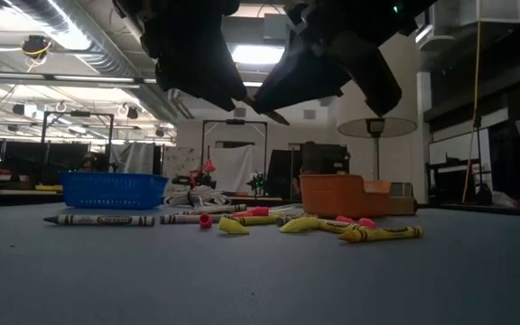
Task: Sort crayons
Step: Put the yellow crayon into the green bin
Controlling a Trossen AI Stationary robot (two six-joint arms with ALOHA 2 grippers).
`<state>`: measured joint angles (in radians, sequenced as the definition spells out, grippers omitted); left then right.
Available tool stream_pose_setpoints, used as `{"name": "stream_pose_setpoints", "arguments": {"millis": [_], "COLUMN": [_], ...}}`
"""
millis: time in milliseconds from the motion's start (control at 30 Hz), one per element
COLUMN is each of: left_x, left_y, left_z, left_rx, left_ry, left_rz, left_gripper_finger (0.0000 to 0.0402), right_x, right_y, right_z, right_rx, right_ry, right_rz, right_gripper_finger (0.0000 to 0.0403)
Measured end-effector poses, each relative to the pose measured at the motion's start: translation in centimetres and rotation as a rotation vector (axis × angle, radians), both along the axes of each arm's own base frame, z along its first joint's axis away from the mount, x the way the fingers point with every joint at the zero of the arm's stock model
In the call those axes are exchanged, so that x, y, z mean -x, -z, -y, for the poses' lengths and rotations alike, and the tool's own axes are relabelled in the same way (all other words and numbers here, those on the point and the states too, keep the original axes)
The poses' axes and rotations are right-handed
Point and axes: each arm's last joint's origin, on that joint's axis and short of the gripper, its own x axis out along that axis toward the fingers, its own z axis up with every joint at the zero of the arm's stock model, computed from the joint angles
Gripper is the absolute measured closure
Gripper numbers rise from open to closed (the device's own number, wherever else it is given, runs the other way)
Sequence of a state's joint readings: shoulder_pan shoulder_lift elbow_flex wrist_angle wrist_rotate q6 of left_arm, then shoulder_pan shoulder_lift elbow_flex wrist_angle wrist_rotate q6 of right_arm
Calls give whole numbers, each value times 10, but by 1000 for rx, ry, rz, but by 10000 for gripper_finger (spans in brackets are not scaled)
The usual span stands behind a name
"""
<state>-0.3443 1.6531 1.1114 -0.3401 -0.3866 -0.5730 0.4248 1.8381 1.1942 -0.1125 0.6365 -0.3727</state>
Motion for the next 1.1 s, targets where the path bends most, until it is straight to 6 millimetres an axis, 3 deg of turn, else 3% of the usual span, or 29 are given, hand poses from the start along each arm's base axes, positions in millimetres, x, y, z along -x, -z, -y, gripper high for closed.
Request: {"name": "stream_pose_setpoints", "arguments": {"millis": [167,667,1100], "left_x": [0,1,1], "left_y": [0,1,1], "left_z": [0,0,0], "left_rx": [15,16,20], "left_ry": [-15,-20,-13], "left_rz": [4,-3,-13], "left_gripper_finger": [251,390,387], "right_x": [-1,0,-1], "right_y": [-1,-1,0], "right_z": [0,0,-2], "right_rx": [-4,-4,-41], "right_ry": [0,2,-40], "right_rz": [9,8,-6], "right_gripper_finger": [384,384,384]}}
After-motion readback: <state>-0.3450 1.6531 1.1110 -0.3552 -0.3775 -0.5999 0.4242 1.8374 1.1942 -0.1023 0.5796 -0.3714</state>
